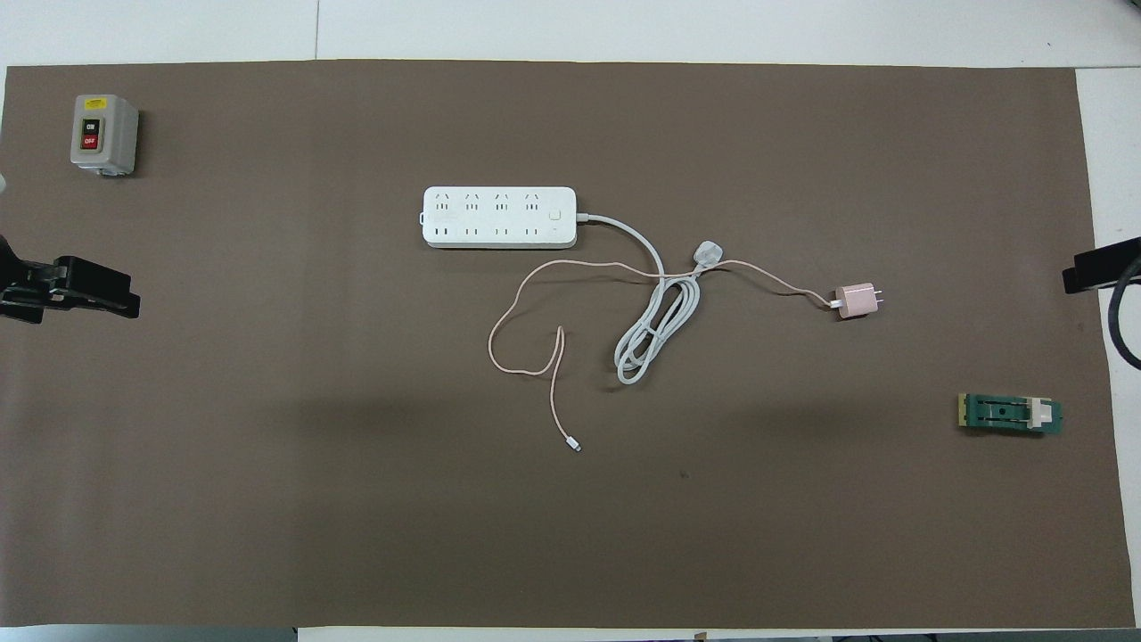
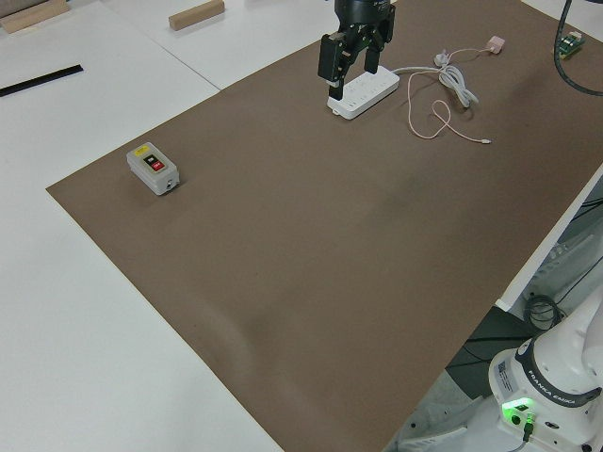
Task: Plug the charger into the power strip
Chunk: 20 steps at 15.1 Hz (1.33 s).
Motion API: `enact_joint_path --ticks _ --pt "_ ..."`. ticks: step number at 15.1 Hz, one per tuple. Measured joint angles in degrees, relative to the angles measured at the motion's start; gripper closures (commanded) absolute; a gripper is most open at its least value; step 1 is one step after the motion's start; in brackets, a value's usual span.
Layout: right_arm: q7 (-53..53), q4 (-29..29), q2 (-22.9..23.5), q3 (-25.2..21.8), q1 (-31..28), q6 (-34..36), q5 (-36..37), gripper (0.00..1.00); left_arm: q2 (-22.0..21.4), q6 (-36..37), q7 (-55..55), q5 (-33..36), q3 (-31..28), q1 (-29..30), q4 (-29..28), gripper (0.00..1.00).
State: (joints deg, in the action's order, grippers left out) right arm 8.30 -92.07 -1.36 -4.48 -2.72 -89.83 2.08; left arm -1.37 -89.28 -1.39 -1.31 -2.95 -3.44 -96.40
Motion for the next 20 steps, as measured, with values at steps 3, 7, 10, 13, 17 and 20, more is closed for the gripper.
enact_joint_path --ticks 3,7,10,13,17,20 --pt "-4.3 -0.6 0.0 0.0 0.0 0.1 -0.6 0.0 0.0 0.0 0.0 0.0 0.0 0.0 0.0 0.0" --pt "-15.4 -4.2 0.0 -0.1 -1.5 0.2 -5.7 0.0 0.0 0.0 0.0 0.0 0.0 0.0 0.0 0.0" --pt "-24.5 -6.4 1.7 -0.2 -3.9 0.2 -11.3 0.0 0.0 0.0 0.0 0.0 0.0 0.0 0.0 0.0" --pt "-34.4 -8.7 5.3 -0.3 -6.4 -0.3 -18.8 0.0 0.0 -0.1 0.2 0.0 0.0 0.0 0.0 0.0" --pt "-42.1 -13.0 10.0 -0.4 -10.0 -3.4 -29.9 0.0 0.0 -1.1 0.2 0.0 -0.1 0.0 0.0 0.0" --pt "-44.3 -15.9 14.6 -0.4 -13.1 -5.8 -37.5 0.0 0.0 -2.0 0.3 0.0 -0.2 0.0 0.0 0.0"
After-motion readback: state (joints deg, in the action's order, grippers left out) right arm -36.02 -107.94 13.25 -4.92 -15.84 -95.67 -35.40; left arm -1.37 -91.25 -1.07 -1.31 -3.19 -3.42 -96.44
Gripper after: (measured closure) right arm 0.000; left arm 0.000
